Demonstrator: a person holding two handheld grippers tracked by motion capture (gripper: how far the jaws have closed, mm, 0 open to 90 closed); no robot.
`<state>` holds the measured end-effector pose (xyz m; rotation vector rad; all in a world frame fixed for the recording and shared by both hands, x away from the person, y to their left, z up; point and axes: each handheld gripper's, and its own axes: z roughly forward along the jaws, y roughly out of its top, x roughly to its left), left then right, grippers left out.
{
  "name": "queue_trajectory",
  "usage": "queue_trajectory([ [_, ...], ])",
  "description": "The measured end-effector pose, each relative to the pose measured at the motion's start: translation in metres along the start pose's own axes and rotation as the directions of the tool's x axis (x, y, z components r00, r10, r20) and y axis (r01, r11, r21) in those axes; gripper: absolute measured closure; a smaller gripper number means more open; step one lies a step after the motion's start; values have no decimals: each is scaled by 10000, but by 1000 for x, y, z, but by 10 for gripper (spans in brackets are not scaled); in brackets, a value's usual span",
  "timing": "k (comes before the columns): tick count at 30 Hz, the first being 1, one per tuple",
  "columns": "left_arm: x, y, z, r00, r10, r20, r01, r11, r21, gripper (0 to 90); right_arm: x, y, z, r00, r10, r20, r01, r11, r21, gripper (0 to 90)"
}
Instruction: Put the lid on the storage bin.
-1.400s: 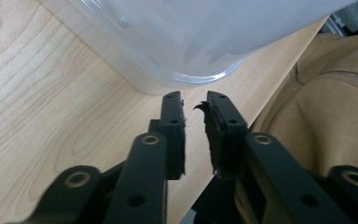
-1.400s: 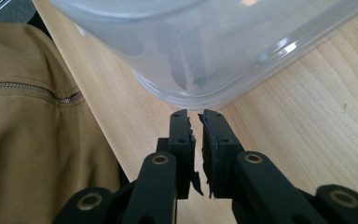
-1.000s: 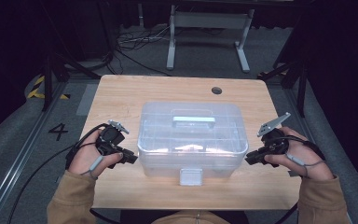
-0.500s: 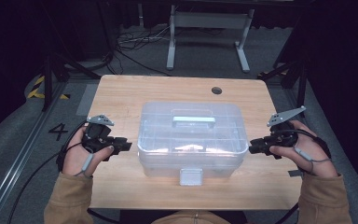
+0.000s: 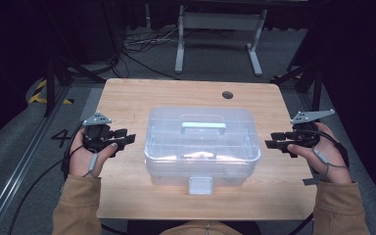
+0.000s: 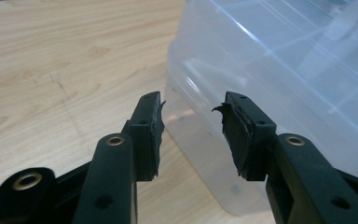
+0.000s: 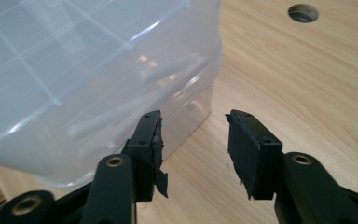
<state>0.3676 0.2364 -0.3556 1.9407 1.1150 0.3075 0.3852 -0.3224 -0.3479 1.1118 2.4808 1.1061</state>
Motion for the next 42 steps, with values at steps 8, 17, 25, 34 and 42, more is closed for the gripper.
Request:
queue_trajectory([
  [8,14,-6,11,9991,-133,-412,124,9997,-231,550,-17,-6,4,9982,237,559,-204,9980,-592,521],
  [17,27,-15,27,9962,-48,-870,-2,9983,-584,474,-37,-12,18,9943,-196,1049,300,9946,-990,476],
  [25,39,-24,37,9967,-86,-807,31,9976,-686,454,-50,-18,32,9919,62,1271,105,9914,-1303,472],
  [34,49,-33,49,9959,-167,-891,122,9986,-516,436,-64,-30,58,9892,287,1438,-90,9906,-1362,464],
  [42,54,-39,59,9958,-166,-903,140,9995,-293,433,-72,-40,73,9891,270,1449,-81,9915,-1296,461],
])
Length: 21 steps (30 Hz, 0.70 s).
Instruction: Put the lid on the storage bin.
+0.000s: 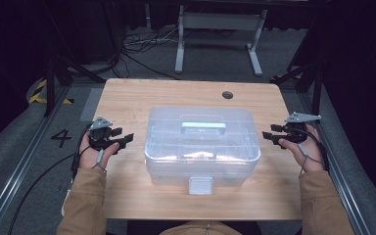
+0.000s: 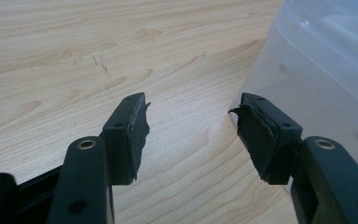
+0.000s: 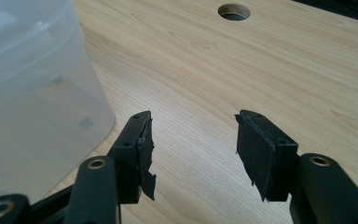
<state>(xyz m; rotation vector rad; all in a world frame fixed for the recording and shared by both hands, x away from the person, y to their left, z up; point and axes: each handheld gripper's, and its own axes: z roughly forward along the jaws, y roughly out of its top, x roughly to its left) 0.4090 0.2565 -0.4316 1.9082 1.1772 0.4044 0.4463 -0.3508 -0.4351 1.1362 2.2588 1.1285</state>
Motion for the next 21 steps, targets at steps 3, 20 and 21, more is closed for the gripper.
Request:
queue_trajectory([
  [3,0,-2,4,10000,23,-18,-23,10000,61,432,-1,-4,6,10000,21,10,-21,10000,49,462],
  [20,1,-17,27,9997,144,205,-168,9920,1250,403,-6,-24,31,9995,302,20,-302,9958,859,459],
  [21,1,-17,29,9995,232,216,-260,9903,1366,403,-6,-24,32,9995,325,58,-329,9954,895,459],
])
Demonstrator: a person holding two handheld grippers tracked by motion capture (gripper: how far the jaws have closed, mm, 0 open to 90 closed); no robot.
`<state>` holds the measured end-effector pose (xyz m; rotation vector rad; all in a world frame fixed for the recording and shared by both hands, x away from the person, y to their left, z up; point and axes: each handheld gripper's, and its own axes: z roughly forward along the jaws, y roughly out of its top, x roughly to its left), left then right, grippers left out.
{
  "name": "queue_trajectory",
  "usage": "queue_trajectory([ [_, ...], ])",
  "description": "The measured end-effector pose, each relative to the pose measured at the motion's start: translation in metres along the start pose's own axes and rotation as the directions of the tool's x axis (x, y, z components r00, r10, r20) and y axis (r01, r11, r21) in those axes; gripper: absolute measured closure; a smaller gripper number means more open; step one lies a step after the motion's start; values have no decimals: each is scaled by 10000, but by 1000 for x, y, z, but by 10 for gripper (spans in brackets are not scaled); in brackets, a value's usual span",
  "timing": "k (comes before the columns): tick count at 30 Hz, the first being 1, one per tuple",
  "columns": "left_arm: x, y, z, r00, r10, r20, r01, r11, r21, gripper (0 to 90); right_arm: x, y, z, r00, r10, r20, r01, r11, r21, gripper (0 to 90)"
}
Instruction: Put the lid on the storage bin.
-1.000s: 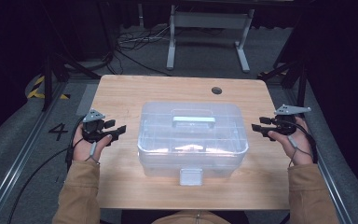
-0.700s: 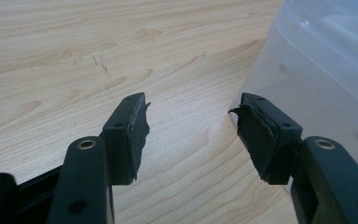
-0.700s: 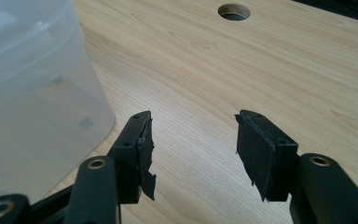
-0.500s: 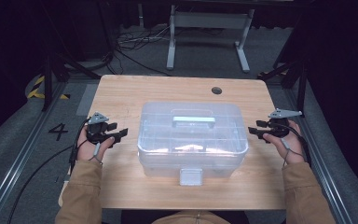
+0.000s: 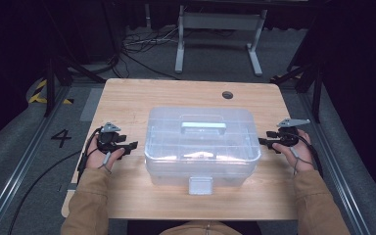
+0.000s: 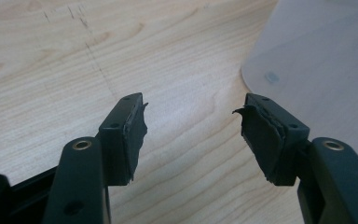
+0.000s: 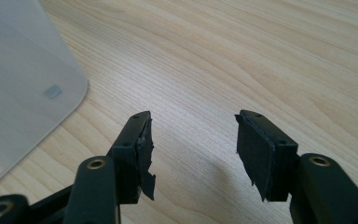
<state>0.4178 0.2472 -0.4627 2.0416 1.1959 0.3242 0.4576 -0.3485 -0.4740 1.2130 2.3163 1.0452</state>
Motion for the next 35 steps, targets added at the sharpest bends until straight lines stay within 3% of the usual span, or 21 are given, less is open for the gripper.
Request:
queue_trajectory([
  [15,-3,-4,9,9991,207,358,-247,9933,1127,389,1,-7,11,10000,36,13,-36,9998,217,457],
  [18,-5,-3,8,9993,30,385,-91,9874,1577,393,1,-7,13,10000,37,-26,-36,9995,299,455],
  [20,-7,-2,8,9991,-198,387,115,9787,2051,394,2,-8,14,10000,54,-63,-51,9990,435,454],
  [23,-8,-2,9,9995,-115,286,45,9723,2338,391,4,-8,15,10000,69,-56,-65,9983,577,441],
  [33,-7,-2,10,9996,227,166,-256,9772,2109,353,5,-7,15,9999,-133,98,127,9982,593,413],
  [35,-7,-2,9,9998,159,151,-185,9814,1908,353,4,-6,14,9999,-119,102,114,9986,508,413],
])
